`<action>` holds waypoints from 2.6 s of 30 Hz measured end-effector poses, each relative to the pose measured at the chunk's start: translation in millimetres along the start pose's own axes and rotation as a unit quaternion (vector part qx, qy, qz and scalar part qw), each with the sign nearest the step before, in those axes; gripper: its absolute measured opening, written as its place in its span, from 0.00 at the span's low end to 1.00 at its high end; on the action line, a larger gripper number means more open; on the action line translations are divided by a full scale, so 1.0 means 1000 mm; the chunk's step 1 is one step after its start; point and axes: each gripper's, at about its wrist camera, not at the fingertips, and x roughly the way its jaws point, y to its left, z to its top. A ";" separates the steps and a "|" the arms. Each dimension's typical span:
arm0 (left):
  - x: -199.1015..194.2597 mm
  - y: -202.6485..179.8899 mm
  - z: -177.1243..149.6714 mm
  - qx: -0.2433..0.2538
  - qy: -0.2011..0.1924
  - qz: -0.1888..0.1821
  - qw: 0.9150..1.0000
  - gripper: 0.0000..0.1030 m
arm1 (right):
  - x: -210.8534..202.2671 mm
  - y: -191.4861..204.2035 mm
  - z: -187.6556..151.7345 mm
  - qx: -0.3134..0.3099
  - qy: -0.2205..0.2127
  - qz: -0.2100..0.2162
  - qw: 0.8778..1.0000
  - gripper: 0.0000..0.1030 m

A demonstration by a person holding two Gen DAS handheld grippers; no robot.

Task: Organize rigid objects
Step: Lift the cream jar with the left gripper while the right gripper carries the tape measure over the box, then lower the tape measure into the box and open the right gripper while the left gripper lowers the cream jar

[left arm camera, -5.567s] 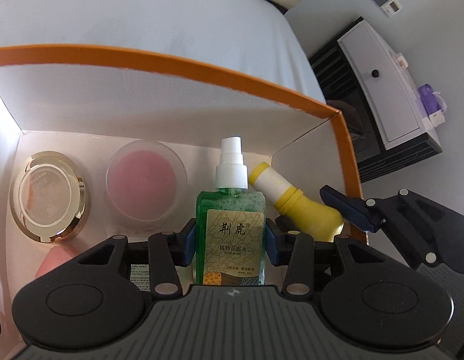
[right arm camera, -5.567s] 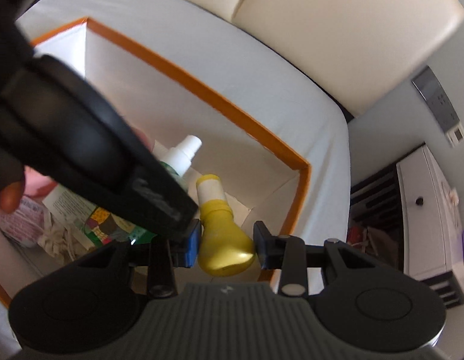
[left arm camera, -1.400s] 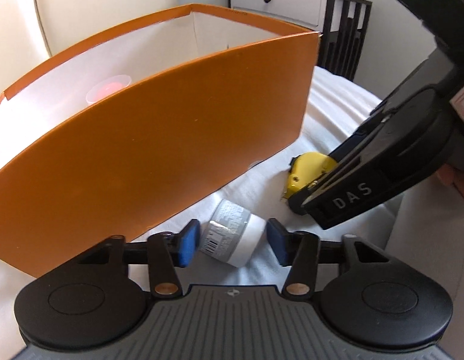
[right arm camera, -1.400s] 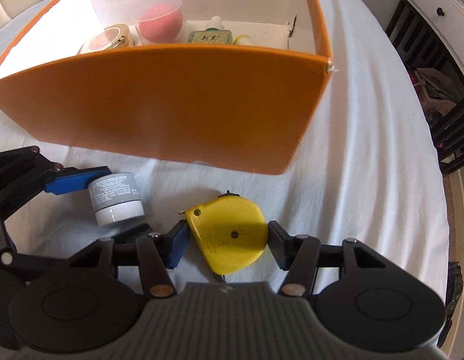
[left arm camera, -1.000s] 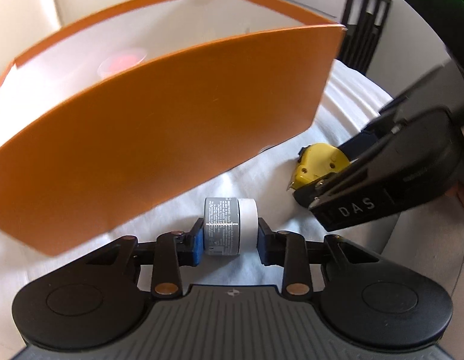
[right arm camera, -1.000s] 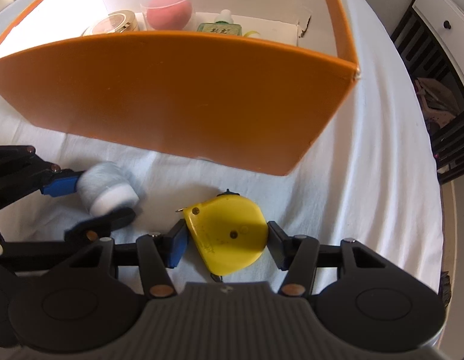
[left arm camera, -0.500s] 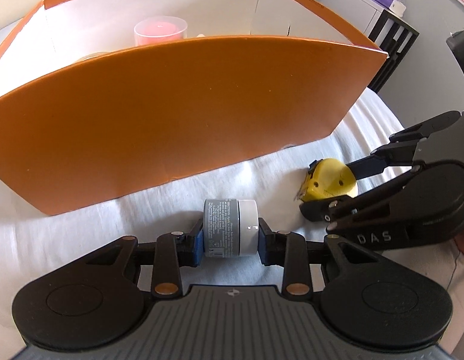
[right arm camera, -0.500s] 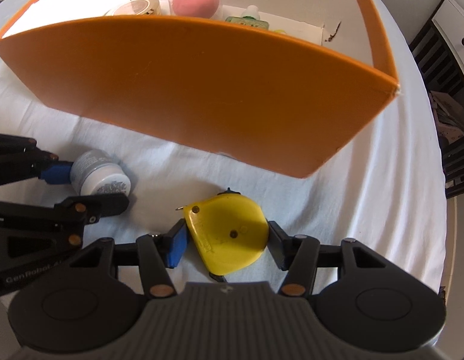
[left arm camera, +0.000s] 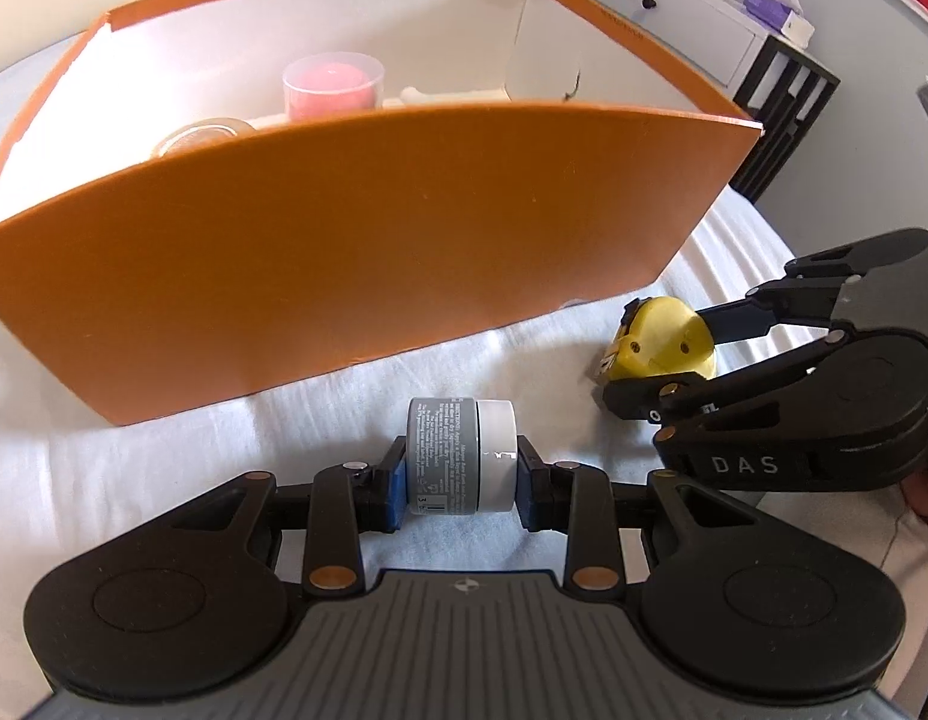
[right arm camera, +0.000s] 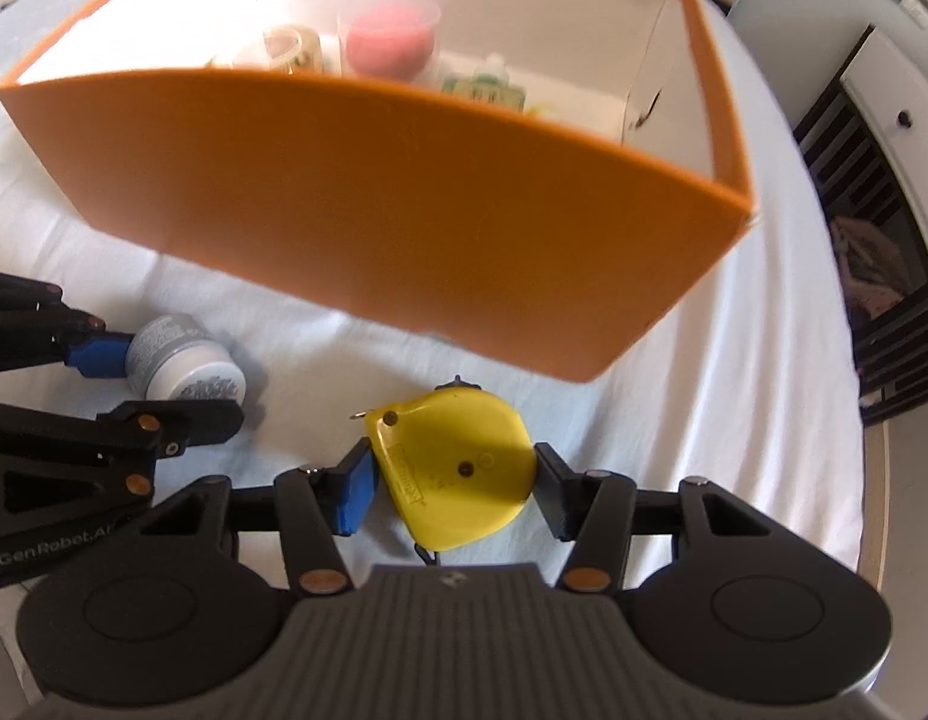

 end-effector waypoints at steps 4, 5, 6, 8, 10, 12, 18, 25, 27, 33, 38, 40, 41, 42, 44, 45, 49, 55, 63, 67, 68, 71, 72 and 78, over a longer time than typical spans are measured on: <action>-0.019 0.005 0.000 -0.021 -0.026 -0.015 0.999 0.36 | -0.017 0.000 -0.006 0.001 -0.035 0.001 0.999 0.53; -0.025 0.006 0.000 -0.025 -0.033 -0.021 0.999 0.36 | -0.021 -0.002 -0.006 0.002 -0.041 0.003 0.999 0.53; -0.030 0.006 0.000 -0.027 -0.041 -0.026 0.998 0.36 | -0.025 -0.001 -0.007 0.002 -0.048 0.006 0.999 0.53; -0.042 0.007 0.001 -0.028 -0.057 -0.033 0.997 0.36 | -0.033 -0.002 -0.008 -0.001 -0.061 0.011 0.998 0.53; -0.053 0.008 0.003 -0.029 -0.070 -0.036 0.996 0.36 | -0.044 -0.002 -0.004 -0.005 -0.073 0.012 0.997 0.53; -0.063 0.008 0.006 -0.031 -0.081 -0.040 0.995 0.36 | -0.054 -0.001 -0.002 -0.008 -0.084 0.017 0.996 0.53; -0.087 0.011 0.023 -0.041 -0.106 -0.056 0.992 0.36 | -0.088 0.002 0.015 -0.030 -0.126 0.021 0.991 0.53; -0.103 0.011 0.056 -0.031 -0.127 -0.035 0.991 0.36 | -0.114 -0.003 0.046 -0.047 -0.165 0.019 0.985 0.53; -0.106 0.013 0.068 -0.027 -0.135 -0.032 0.990 0.36 | -0.115 -0.006 0.057 -0.050 -0.173 0.017 0.984 0.53; -0.095 0.028 0.099 -0.036 -0.142 -0.042 0.988 0.36 | -0.106 -0.011 0.094 -0.066 -0.172 0.011 0.983 0.53; -0.071 0.048 0.123 -0.042 -0.126 -0.035 0.991 0.36 | -0.081 -0.014 0.122 -0.092 -0.143 0.007 0.985 0.53; -0.061 0.056 0.129 -0.045 -0.117 -0.036 0.992 0.36 | -0.065 -0.016 0.131 -0.108 -0.128 -0.002 0.986 0.53; -0.054 0.060 0.133 -0.050 -0.109 -0.044 0.992 0.36 | -0.058 -0.017 0.135 -0.114 -0.120 -0.006 0.986 0.53; -0.049 0.063 0.137 -0.056 -0.101 -0.051 0.992 0.36 | -0.050 -0.018 0.139 -0.120 -0.113 -0.009 0.986 0.53; -0.037 0.067 0.144 -0.063 -0.089 -0.058 0.992 0.36 | -0.035 -0.019 0.146 -0.132 -0.099 -0.013 0.986 0.53; -0.031 0.067 0.147 -0.066 -0.083 -0.058 0.993 0.36 | -0.025 -0.020 0.150 -0.139 -0.091 -0.015 0.986 0.53; -0.016 0.065 0.159 -0.069 -0.076 -0.067 0.993 0.36 | 0.002 -0.022 0.162 -0.173 -0.072 -0.030 0.982 0.53; -0.001 0.058 0.176 -0.058 -0.069 -0.064 0.994 0.36 | 0.034 -0.035 0.176 -0.218 -0.043 -0.047 0.974 0.53; 0.009 0.055 0.179 -0.026 -0.069 -0.050 0.996 0.36 | 0.057 -0.041 0.185 -0.304 -0.025 -0.043 0.951 0.53; 0.010 0.054 0.177 -0.021 -0.068 -0.044 0.997 0.36 | 0.063 -0.039 0.186 -0.340 -0.006 -0.048 0.939 0.54; 0.010 0.053 0.177 -0.020 -0.068 -0.044 0.996 0.36 | 0.062 -0.040 0.185 -0.347 -0.006 -0.048 0.937 0.54; 0.009 0.050 0.177 -0.019 -0.069 -0.045 0.996 0.37 | 0.060 -0.041 0.183 -0.350 -0.007 -0.051 0.935 0.53; 0.009 0.049 0.177 -0.018 -0.069 -0.044 0.997 0.36 | 0.059 -0.041 0.182 -0.350 -0.010 -0.052 0.935 0.53; 0.003 0.048 0.176 -0.018 -0.071 -0.048 0.996 0.36 | 0.044 -0.045 0.178 -0.320 -0.041 -0.063 0.944 0.54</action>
